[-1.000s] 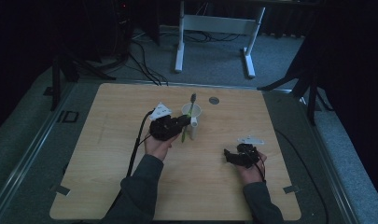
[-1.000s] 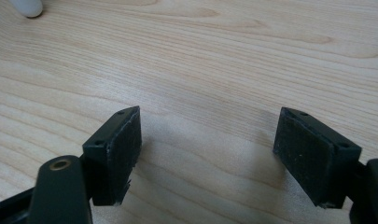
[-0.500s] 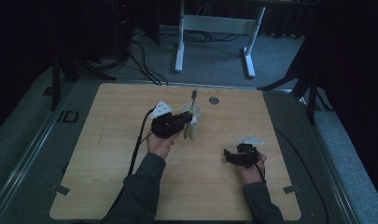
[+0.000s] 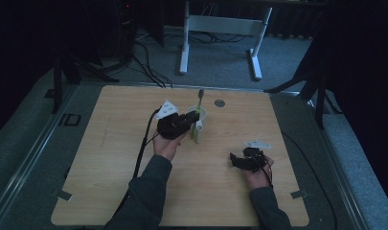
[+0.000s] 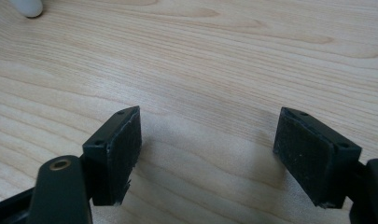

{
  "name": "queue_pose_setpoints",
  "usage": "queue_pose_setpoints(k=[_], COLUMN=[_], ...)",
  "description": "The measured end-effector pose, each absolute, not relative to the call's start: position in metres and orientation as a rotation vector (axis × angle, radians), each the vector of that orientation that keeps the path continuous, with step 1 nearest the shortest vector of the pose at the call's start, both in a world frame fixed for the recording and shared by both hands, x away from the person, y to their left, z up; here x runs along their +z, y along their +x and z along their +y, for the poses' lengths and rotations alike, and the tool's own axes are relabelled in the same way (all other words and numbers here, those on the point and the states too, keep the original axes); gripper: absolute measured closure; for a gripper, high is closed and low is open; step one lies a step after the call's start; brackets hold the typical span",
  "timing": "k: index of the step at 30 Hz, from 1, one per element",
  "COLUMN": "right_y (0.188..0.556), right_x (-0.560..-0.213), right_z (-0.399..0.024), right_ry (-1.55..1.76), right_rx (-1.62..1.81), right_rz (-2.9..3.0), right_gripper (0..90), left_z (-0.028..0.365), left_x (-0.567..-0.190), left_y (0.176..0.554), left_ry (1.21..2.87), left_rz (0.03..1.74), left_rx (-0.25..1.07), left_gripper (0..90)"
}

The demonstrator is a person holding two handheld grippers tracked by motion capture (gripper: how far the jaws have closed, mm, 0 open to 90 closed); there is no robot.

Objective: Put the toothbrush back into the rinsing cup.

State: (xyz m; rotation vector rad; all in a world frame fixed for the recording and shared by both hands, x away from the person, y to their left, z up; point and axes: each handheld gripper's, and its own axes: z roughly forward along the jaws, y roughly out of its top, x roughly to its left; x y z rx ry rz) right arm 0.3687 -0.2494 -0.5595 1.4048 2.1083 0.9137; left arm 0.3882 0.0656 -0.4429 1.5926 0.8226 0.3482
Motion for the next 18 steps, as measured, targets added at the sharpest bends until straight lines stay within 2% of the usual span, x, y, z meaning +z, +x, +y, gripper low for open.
queue_pose_setpoints(k=[18], right_y=[0.3689], right_x=[-0.5595], right_z=[-0.2494], right_ry=[1.403], right_rx=[0.914], right_rz=[2.11], right_gripper=[22.9], left_z=[0.0655], left_x=[-0.4399], left_y=[0.3957], left_ry=[1.568], left_rz=[0.823], left_rx=[0.356], left_gripper=[78.8])
